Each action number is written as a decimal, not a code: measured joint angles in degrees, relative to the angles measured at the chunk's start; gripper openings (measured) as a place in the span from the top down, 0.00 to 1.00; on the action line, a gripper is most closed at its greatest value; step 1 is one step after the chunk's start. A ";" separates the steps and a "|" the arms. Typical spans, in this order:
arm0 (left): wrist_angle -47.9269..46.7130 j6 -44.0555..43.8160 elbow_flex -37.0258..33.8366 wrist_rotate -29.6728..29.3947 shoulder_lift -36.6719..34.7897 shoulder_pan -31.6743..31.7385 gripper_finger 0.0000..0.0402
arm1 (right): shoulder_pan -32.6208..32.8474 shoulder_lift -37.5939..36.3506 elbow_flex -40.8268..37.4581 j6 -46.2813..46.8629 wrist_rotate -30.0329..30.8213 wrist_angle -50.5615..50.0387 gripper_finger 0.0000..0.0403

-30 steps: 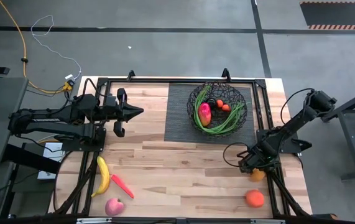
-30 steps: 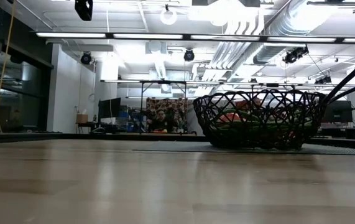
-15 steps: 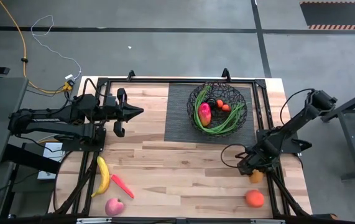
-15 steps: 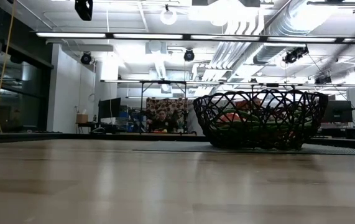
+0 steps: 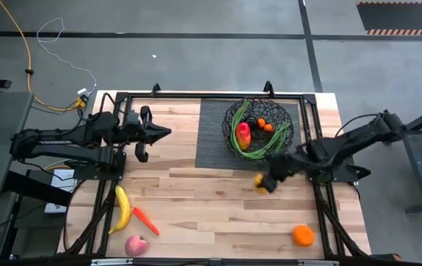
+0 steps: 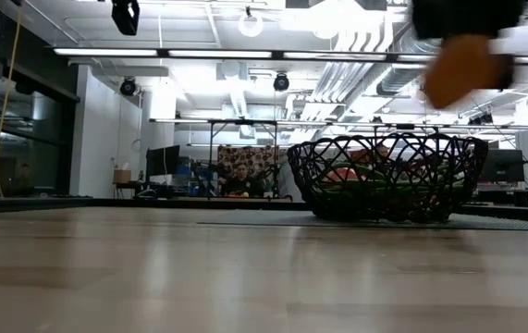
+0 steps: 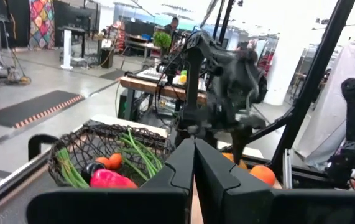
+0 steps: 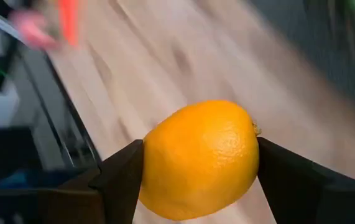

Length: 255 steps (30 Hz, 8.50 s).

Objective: Build produce basket
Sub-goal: Put the lemon into the wire basket, then put the orange into the wire basket

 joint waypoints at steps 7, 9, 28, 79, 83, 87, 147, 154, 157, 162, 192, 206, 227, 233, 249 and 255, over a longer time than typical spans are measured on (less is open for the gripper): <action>1.59 -2.92 0.00 0.15 1.90 0.00 1.00 | -13.92 2.26 0.04 -22.42 2.73 26.05 0.35; 2.53 -4.42 0.35 0.11 2.90 0.00 1.00 | -17.02 2.32 0.30 -26.88 2.71 31.26 0.35; 1.39 0.51 13.44 5.51 13.27 3.72 1.00 | -23.60 2.29 15.43 -55.84 0.13 27.22 0.35; -0.95 0.99 13.38 4.57 13.24 3.69 1.00 | -42.41 13.66 0.50 -36.94 2.72 -4.22 0.34; -0.93 1.11 13.38 4.46 13.24 3.69 1.00 | -42.40 14.88 -0.72 -36.32 4.58 0.32 0.34; -0.91 1.13 13.38 4.40 13.24 3.69 1.00 | -42.40 17.60 -0.87 -37.72 6.77 1.51 0.34; -0.92 0.06 13.38 5.07 12.51 3.70 1.00 | -35.57 -4.89 4.94 -46.44 5.91 -1.72 0.04; -0.89 -0.68 13.38 5.07 11.17 3.71 1.00 | -27.68 -11.61 -7.45 -38.16 3.25 29.06 0.04; -0.79 -0.84 13.38 5.07 10.82 3.71 1.00 | -25.13 -10.53 -11.28 -39.85 2.23 44.35 0.04; -0.93 -0.84 13.37 5.09 10.73 3.72 1.00 | -22.81 -8.48 -10.14 -49.69 2.01 50.75 0.04; 6.85 4.14 5.55 5.09 9.77 2.51 1.00 | -21.31 -7.04 -4.70 -60.54 0.85 45.05 0.04; 6.85 4.14 5.55 4.68 9.79 2.51 1.00 | -21.31 -7.04 -4.70 -60.67 0.76 45.05 0.04; 5.29 4.31 5.55 4.64 9.81 2.76 1.00 | -8.04 -5.60 5.02 -19.42 -5.47 -4.37 0.04; 3.79 5.63 5.56 4.64 9.81 3.85 1.00 | 8.39 -1.78 6.08 14.00 -17.82 -21.89 0.04; 3.85 5.65 5.57 4.68 9.81 4.57 1.00 | 31.86 14.53 2.86 55.03 -24.28 -10.85 0.04; 3.86 5.39 5.57 4.68 9.81 4.57 1.00 | 32.04 20.80 2.86 53.88 -27.47 -8.23 0.04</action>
